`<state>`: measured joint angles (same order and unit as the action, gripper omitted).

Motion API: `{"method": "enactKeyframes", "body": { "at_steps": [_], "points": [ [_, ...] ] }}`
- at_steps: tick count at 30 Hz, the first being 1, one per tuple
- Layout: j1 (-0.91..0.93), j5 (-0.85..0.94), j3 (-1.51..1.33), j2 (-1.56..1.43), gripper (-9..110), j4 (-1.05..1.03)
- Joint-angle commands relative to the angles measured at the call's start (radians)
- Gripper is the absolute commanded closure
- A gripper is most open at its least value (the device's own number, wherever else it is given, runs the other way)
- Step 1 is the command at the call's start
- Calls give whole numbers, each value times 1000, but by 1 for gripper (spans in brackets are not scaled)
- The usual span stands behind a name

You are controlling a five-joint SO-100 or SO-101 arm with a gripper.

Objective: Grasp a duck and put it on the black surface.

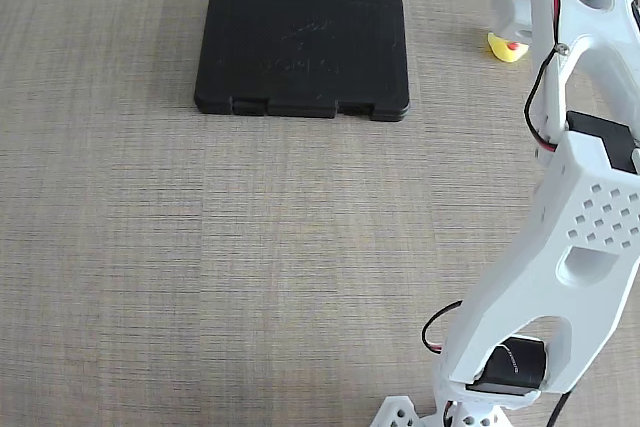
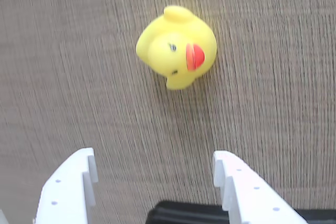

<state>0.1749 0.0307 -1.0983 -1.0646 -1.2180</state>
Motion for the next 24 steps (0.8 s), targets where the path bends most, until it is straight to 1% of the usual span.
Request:
{"method": "enactKeyframes", "body": {
  "at_steps": [1, 6, 14, 19, 24],
  "points": [
    [29, -6, 155, 107, 80, -41],
    [29, -3, 247, 219, 79, -67],
    [34, -8, 328, 318, 70, -61],
    [34, 0, 394, 356, 72, -71],
    [37, -9, 428, 382, 75, -77]
  ]
}}
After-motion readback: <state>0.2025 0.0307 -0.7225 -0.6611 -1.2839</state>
